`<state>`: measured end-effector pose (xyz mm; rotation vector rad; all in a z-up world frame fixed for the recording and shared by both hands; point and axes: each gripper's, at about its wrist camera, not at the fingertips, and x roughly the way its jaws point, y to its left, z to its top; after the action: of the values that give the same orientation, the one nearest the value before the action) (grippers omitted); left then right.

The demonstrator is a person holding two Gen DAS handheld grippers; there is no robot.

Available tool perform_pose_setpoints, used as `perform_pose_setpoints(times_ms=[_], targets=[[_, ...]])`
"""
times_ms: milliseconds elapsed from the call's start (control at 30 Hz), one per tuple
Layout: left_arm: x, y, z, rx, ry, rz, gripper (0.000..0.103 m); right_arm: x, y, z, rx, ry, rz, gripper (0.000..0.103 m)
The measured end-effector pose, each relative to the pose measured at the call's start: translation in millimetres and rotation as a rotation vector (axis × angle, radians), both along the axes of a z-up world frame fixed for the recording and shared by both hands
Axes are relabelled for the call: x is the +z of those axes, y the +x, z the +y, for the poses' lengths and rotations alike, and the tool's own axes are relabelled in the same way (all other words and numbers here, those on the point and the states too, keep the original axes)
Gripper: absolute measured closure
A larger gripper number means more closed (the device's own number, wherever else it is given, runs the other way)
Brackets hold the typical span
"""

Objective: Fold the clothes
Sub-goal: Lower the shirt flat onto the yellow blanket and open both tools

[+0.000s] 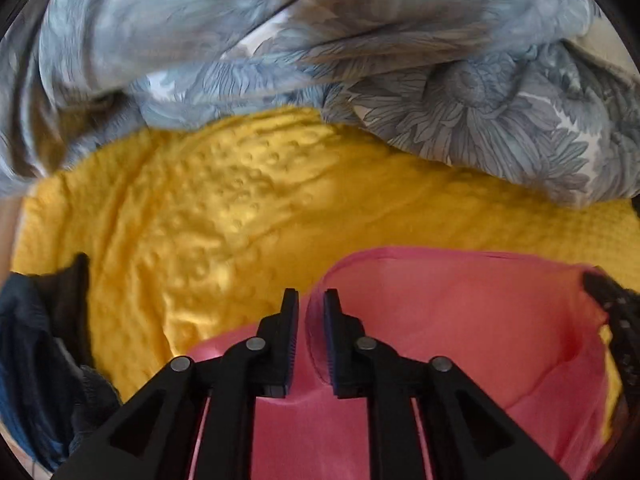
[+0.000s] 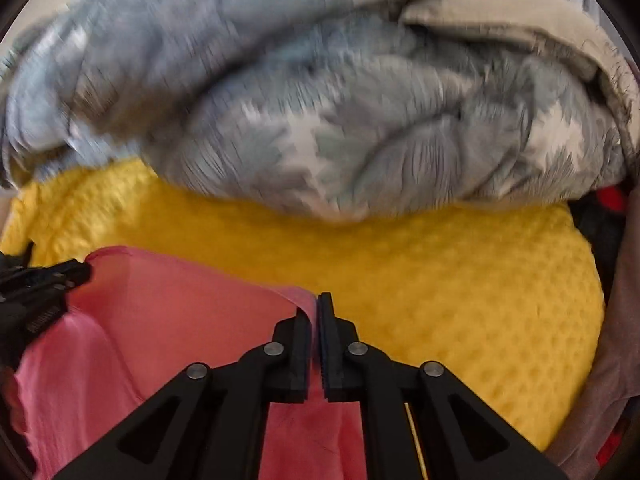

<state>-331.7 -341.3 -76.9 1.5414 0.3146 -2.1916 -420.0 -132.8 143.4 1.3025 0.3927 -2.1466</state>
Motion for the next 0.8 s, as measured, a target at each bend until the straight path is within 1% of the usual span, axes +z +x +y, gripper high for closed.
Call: perform_pose_setpoints(times_ms=[33, 67, 100, 133, 167, 200, 233, 267, 300, 400, 467, 500, 567, 633, 733, 767, 800], targets=[[10, 10, -3, -0.004, 0.006, 0.029, 0.087, 3, 2, 3, 0.012, -0.001, 0.009, 0.089], [21, 20, -6, -0.008, 0.007, 0.060, 0.082, 9, 5, 7, 0.022, -0.010, 0.023, 0.079], [32, 30, -5, -0.018, -0.013, 0.084, 0.076, 18, 9, 15, 0.030, -0.030, 0.039, 0.070], [43, 41, -3, -0.030, -0.037, 0.107, 0.074, 28, 14, 22, 0.039, -0.049, 0.049, 0.051], [54, 53, -1, -0.042, -0.061, 0.129, 0.067, 36, 20, 30, 0.049, -0.067, 0.055, 0.042], [65, 64, 2, -0.054, -0.085, 0.152, 0.061, 46, 29, 38, 0.059, -0.080, 0.073, 0.041], [75, 74, 6, -0.066, -0.142, 0.164, 0.056, 56, 40, 46, 0.069, -0.092, 0.095, 0.041], [86, 90, 16, -0.088, -0.203, 0.182, 0.044, 65, 53, 54, 0.082, -0.099, 0.115, 0.040], [94, 103, 23, -0.107, -0.231, 0.205, 0.038, 74, 66, 61, 0.097, -0.105, 0.135, 0.039], [117, 146, 45, -0.151, -0.286, 0.293, 0.034, 102, 115, 85, 0.141, -0.098, 0.220, 0.038], [135, 182, 64, -0.172, -0.318, 0.362, 0.034, 113, 140, 91, 0.163, -0.086, 0.275, 0.038], [140, 199, 74, -0.173, -0.327, 0.389, 0.034, 120, 155, 97, 0.176, -0.090, 0.300, 0.038], [149, 233, 94, -0.172, -0.342, 0.439, 0.032, 129, 186, 111, 0.191, -0.100, 0.323, 0.037], [150, 263, 111, -0.158, -0.333, 0.471, 0.031, 133, 214, 125, 0.203, -0.106, 0.336, 0.036], [143, 308, 132, -0.140, -0.265, 0.498, 0.030, 130, 254, 144, 0.223, -0.116, 0.310, 0.036], [139, 319, 138, -0.131, -0.255, 0.500, 0.030, 128, 265, 151, 0.225, -0.119, 0.307, 0.036], [137, 329, 145, -0.122, -0.260, 0.497, 0.030, 126, 278, 158, 0.227, -0.119, 0.315, 0.036]])
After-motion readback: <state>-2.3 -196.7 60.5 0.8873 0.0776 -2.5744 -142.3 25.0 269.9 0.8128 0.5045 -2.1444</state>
